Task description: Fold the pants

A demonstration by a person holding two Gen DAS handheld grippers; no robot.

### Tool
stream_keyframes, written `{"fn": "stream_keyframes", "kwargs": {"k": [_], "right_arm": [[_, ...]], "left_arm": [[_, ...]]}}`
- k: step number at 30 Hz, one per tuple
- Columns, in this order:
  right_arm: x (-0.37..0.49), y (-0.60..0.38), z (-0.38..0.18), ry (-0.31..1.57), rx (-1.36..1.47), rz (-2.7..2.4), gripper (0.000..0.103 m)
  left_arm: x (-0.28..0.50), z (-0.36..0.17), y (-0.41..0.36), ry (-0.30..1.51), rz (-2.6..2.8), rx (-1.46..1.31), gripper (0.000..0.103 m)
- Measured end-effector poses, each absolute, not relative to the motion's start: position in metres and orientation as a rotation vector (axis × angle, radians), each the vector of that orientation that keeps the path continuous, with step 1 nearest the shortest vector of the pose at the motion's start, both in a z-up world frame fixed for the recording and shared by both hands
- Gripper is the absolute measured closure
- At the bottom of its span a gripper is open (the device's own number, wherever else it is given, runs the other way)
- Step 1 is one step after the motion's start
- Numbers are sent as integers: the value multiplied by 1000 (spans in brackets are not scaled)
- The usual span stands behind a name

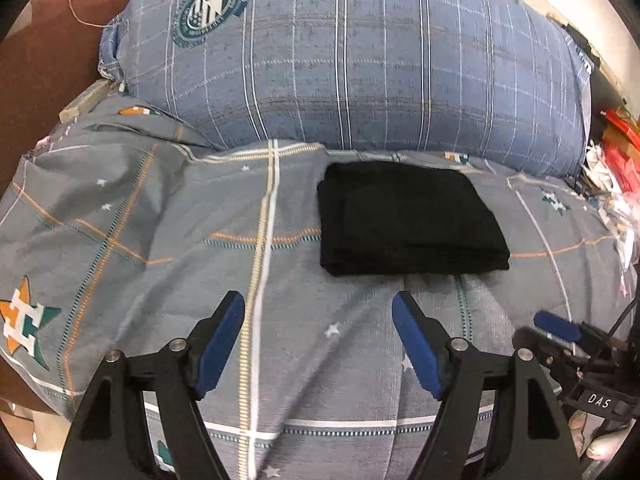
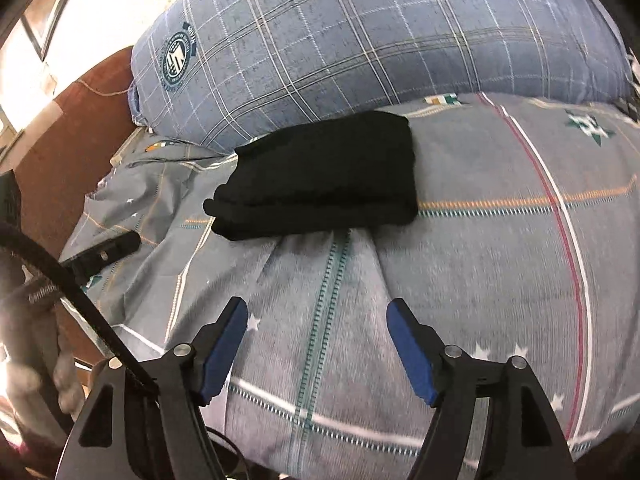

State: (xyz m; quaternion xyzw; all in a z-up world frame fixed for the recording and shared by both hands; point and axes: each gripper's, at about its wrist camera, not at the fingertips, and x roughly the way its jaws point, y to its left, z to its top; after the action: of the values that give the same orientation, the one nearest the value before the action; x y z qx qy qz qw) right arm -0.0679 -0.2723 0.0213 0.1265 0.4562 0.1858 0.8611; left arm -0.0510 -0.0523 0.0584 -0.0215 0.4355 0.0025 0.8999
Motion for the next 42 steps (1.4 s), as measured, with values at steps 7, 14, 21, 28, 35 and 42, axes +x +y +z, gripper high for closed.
{"fn": "stream_keyframes", "kwargs": {"k": [7, 14, 21, 28, 35, 42], "right_arm": [[-65, -266, 14, 951, 227, 370, 25], [-64, -273, 9, 961, 242, 336, 24], [-67, -269, 13, 947, 224, 328, 22], [-72, -263, 14, 941, 194, 328, 21], [-75, -262, 12, 945, 190, 326, 20], [-76, -262, 6, 960, 199, 326, 19]], "left_arm": [[-50, 39, -63, 938, 20, -28, 28], [-49, 32, -62, 955, 21, -38, 28], [-54, 34, -61, 944, 20, -46, 27], [-60, 37, -64, 929, 8, -41, 27], [-62, 35, -66, 937, 0, -40, 27], [-61, 31, -67, 954, 6, -42, 27]]}}
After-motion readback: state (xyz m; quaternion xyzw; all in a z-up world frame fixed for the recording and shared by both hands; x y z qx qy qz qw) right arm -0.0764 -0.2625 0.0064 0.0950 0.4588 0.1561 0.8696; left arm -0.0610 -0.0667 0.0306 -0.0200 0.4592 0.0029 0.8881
